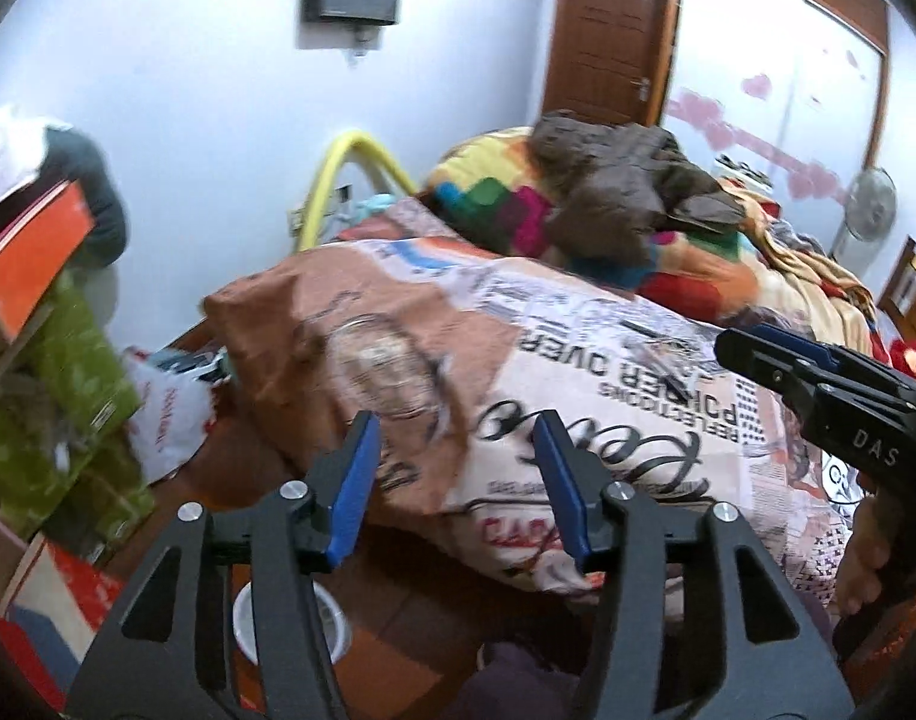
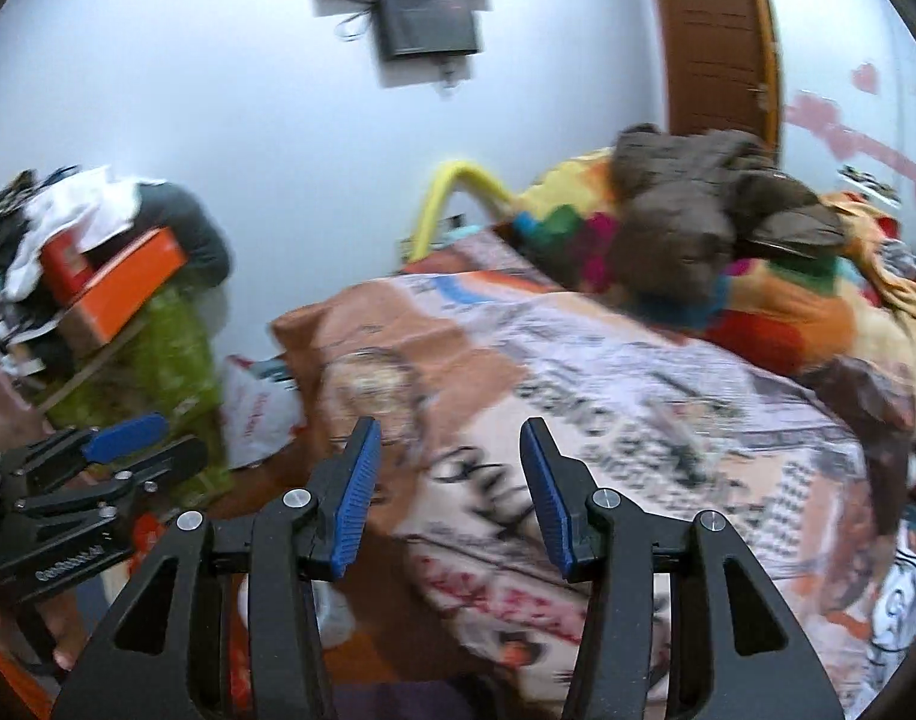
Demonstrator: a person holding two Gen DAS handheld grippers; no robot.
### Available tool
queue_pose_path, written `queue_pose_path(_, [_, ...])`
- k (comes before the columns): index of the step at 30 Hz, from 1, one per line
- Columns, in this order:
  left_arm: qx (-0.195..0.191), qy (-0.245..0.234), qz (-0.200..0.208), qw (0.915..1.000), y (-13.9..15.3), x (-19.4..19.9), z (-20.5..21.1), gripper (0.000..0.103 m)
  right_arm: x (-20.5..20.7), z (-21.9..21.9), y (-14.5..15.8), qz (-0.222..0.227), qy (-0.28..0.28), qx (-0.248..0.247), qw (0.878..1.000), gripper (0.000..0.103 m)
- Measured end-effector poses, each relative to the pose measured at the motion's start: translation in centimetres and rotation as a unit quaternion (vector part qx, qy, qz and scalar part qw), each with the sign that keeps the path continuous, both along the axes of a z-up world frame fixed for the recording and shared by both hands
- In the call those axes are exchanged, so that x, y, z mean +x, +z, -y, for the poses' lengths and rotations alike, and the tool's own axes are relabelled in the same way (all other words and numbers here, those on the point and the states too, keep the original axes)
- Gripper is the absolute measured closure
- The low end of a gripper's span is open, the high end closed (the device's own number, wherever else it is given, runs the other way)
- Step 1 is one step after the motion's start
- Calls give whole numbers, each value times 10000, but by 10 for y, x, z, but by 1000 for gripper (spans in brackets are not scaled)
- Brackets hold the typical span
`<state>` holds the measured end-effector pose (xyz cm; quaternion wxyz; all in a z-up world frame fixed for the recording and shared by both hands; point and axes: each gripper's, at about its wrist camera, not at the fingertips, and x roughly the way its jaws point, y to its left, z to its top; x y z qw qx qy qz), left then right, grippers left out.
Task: Collect trash
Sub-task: 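Move both empty tools back toward the items on the bed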
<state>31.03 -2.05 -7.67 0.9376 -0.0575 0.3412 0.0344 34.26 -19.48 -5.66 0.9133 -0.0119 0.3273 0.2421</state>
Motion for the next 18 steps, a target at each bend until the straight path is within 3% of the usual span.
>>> queue_pose_path(3, [39, -237, -40, 9997, -3, 23, 27, 49, 13, 29, -4, -9, -277, -84, 9996, 56])
queue_pose_path(6, [13, -477, -135, 9988, -10, 48, 52, 49, 26, 56, -12, 24, -578, -257, 9980, 44])
queue_pose_path(12, [7, -814, -396, 9959, -30, 92, 88, 47, 51, 98, -37, -115, -969, -534, 9938, 43])
queue_pose_path(18, [-42, -1001, -693, 9926, -63, 126, 108, 47, 81, 120, -75, -634, -1120, -466, 9906, 43])
